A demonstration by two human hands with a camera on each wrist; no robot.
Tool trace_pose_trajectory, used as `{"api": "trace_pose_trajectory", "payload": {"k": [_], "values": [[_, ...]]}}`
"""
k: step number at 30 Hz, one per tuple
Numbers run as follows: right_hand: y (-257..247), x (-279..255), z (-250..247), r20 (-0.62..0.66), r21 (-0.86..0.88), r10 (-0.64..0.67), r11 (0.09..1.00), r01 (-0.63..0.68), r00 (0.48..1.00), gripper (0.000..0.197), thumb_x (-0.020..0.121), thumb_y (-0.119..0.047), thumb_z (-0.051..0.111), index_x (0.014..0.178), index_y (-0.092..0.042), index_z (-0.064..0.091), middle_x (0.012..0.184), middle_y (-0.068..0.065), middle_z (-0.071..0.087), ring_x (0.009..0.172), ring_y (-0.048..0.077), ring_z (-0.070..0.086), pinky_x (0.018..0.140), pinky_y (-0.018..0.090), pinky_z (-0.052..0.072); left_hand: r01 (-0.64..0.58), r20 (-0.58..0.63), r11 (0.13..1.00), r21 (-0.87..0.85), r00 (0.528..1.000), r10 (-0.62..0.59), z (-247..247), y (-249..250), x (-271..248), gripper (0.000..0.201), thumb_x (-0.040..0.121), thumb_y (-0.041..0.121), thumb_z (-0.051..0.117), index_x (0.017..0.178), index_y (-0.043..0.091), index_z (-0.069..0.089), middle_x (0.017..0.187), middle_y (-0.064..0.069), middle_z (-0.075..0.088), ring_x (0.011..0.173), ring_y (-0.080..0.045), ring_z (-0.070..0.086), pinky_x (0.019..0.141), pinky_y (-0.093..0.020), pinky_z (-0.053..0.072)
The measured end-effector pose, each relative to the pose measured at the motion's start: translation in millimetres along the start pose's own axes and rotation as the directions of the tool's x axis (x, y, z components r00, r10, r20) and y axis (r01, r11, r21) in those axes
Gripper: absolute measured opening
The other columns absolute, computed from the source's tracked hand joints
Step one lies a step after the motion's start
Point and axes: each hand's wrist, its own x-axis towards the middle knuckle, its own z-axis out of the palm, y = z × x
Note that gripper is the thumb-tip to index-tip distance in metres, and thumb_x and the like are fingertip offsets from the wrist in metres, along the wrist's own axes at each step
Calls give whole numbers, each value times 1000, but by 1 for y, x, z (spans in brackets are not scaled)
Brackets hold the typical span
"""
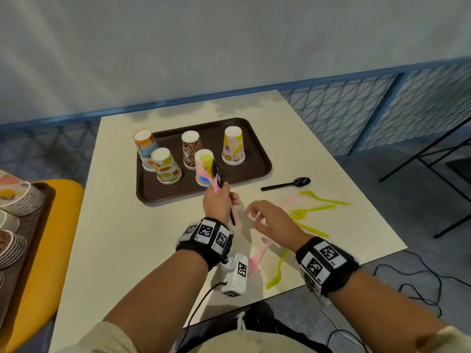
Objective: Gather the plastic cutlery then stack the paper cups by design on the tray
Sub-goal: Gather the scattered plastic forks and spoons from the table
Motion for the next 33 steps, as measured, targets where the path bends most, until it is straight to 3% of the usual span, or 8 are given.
{"api": "trace_pose_trajectory", "payload": {"k": [4,9,14,18,20,23,28,33], "values": [[22,-18,6,407,-319,-17,934,159,913,34,76,-8,68,108,-12,60,112,10,52,102,25,49,83,29,40,-91,60,986,137,995,83,8,2,-3,24,87,13,51,64,16,44,51,-7,42,43,-20,41,51,-28,35],[28,-17,20,399,-435,-85,859,270,913,13,82,-10,58,93,-4,62,109,18,55,97,35,55,76,41,43,-104,93,972,210,992,86,13,-3,-8,25,85,15,50,62,18,40,49,-5,41,45,-24,38,56,-31,35],[34,-19,5,278,-337,-101,921,196,955,23,91,-16,50,109,-6,61,109,20,56,96,34,58,73,33,36,-114,116,955,274,990,85,12,-6,-5,15,71,28,49,60,20,42,51,-5,43,54,-29,41,61,-38,38],[45,-29,-15,521,-452,96,874,178,848,39,78,-14,67,116,-12,57,121,11,46,99,33,56,73,32,39,-90,145,943,319,988,46,13,-10,-8,27,83,23,51,58,16,44,47,-7,46,49,-29,46,62,-36,44],[49,-35,-15,543,-455,130,876,160,829,41,74,-13,71,112,-12,58,120,9,47,100,30,58,75,33,41,-73,150,940,332,988,24,16,-13,-9,27,86,21,50,60,14,44,46,-7,46,45,-26,46,61,-32,44],[49,-42,-3,485,-428,98,893,138,869,19,83,-14,60,100,-5,62,114,13,52,98,31,59,77,36,43,-80,171,944,322,985,25,21,-17,-11,27,87,18,51,61,13,42,48,-6,44,41,-22,42,51,-27,40],[50,-34,-2,284,-442,107,896,31,953,25,93,-14,42,115,-7,51,115,15,56,110,26,46,76,31,28,-80,185,937,339,983,17,27,-17,-5,28,86,18,51,60,13,42,50,-6,45,41,-21,41,49,-26,39],[69,-30,-20,-1,-400,237,890,-218,971,42,88,1,37,130,-6,38,124,16,48,112,33,49,85,40,39,-80,196,932,355,981,10,32,-18,0,26,86,17,52,62,12,42,52,-6,43,43,-21,39,38,-20,35]]}}
